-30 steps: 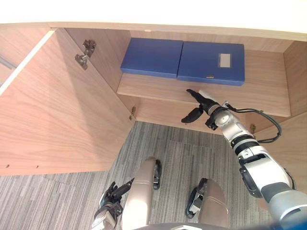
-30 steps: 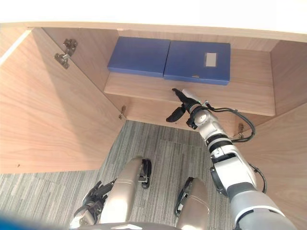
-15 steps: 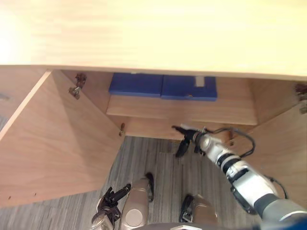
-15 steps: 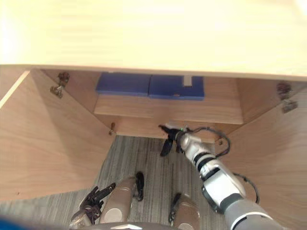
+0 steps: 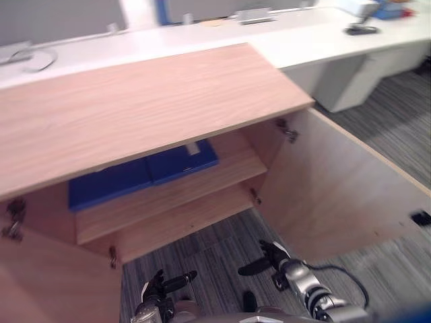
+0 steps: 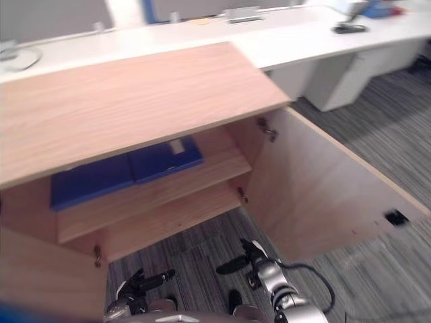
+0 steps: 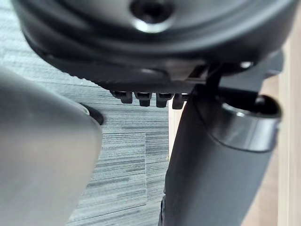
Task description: Walk over to the cabinet, pick up the folder, carry it to the office cabinet, place the folder inside the office cabinet, then close the office cabinet door
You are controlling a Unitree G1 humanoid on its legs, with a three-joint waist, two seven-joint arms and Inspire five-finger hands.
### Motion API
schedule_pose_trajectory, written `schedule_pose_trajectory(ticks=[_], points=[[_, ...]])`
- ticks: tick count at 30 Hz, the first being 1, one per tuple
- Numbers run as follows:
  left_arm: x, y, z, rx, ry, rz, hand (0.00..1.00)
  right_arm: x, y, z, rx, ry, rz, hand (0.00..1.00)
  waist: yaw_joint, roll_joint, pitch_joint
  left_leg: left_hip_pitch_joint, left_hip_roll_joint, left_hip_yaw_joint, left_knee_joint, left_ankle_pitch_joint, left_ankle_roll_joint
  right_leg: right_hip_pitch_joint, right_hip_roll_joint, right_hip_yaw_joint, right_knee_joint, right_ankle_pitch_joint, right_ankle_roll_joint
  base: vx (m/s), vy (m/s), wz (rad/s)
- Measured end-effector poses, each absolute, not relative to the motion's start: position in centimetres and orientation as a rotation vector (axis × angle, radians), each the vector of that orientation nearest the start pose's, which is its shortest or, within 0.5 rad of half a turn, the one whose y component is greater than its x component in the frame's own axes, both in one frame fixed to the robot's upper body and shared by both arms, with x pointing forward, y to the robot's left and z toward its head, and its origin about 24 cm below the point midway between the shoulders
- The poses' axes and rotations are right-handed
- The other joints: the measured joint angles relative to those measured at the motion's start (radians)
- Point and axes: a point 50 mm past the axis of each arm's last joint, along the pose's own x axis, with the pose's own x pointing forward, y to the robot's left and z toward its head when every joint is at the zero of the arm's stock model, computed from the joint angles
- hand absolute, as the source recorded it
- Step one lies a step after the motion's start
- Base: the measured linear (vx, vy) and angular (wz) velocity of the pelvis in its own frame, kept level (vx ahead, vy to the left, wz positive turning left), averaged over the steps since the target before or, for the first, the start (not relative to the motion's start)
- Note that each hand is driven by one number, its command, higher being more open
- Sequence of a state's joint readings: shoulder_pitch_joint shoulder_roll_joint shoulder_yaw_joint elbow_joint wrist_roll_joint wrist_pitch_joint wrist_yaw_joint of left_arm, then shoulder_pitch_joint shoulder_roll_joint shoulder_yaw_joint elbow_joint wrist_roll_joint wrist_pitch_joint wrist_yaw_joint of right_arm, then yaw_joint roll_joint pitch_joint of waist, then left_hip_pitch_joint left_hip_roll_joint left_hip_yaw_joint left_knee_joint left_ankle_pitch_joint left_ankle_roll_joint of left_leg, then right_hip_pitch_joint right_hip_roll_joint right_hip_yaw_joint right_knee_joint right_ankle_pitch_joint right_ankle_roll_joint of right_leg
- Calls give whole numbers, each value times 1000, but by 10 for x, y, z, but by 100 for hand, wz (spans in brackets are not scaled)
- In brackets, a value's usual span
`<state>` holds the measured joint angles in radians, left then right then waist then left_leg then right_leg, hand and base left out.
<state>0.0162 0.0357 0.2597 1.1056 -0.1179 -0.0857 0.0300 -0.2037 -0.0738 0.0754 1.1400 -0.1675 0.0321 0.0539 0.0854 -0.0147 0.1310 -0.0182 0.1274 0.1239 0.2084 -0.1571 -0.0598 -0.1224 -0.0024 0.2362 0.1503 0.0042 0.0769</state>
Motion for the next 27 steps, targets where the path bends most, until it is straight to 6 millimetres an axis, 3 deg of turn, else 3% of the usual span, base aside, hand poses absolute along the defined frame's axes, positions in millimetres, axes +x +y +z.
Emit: schedule_pose_trajectory(ticks=[2,4,5,6,7,9,10,11,13,14,15,19,24,27], points=[[110,196,-159,-158,1026,351,100,167,-166,-145,-214,1005,105,100,-33,0,-1,31,-4,87,-7,0,1,-14,1,28,-7,38,5,-152,94,-130],[109,196,-159,-124,1033,333,100,156,-166,-147,-152,1002,24,100,-40,2,-6,45,23,213,-9,14,23,-57,-4,-89,-15,86,-25,-180,-29,-147],[110,196,-159,-115,1034,326,100,154,-165,-147,-128,1001,3,100,-43,1,-5,52,24,242,-9,16,24,-75,-21,-164,21,67,-53,-146,-72,-125],[110,194,-160,-109,1040,316,100,148,-166,-148,-82,1007,-46,100,-52,7,-2,70,31,278,-5,19,22,-98,-81,-310,122,17,-79,-77,-50,-79],[109,193,-160,-106,1042,311,100,146,-168,-148,-77,995,-69,100,-56,11,-3,77,36,289,-1,19,21,-103,-114,-361,179,-15,-81,-99,-126,-65],[107,191,-161,-109,1046,307,100,137,-178,-148,-33,989,-154,100,-68,13,-21,99,64,291,-6,22,-18,-91,-198,-404,343,-123,-58,-63,-225,-24],[107,194,-160,-105,1043,309,100,133,-179,-150,-6,997,-176,100,-68,-7,-28,110,57,289,-17,26,-40,-77,-214,-402,334,-147,-31,-11,-315,2],[106,193,-160,-110,1042,307,100,121,-183,-153,22,1026,-223,100,-70,-17,-50,128,52,254,-55,42,-84,-64,-193,-412,297,-186,5,16,-295,4],[103,186,-161,-136,1039,297,100,114,-196,-154,46,1036,-312,100,-68,18,-68,136,58,248,-98,46,-82,-48,-142,-425,227,-175,9,64,-152,-14],[100,179,-162,-156,1038,287,100,113,-203,-153,68,1033,-364,100,-67,38,-76,147,57,249,-138,59,-63,-38,-99,-433,170,-159,-3,89,-62,-44],[98,180,-163,-159,1042,285,100,113,-207,-152,83,1026,-401,100,-62,37,-80,158,61,250,-179,84,-54,-35,-61,-426,131,-126,-19,46,-41,-46],[91,181,-164,-165,1059,293,100,117,-220,-147,96,986,-493,100,-63,43,-90,169,105,254,-192,107,-64,4,10,-414,31,-62,-63,54,-90,-28],[87,176,-165,-141,1074,244,100,147,-254,-124,37,840,-564,100,-64,65,-106,168,104,249,-208,109,-63,31,33,-393,-60,-2,-82,105,33,-12],[87,178,-165,-107,1077,213,100,180,-278,-99,-23,717,-582,100,-67,67,-107,155,88,230,-212,111,-60,38,26,-390,-95,22,-80,54,56,2]])
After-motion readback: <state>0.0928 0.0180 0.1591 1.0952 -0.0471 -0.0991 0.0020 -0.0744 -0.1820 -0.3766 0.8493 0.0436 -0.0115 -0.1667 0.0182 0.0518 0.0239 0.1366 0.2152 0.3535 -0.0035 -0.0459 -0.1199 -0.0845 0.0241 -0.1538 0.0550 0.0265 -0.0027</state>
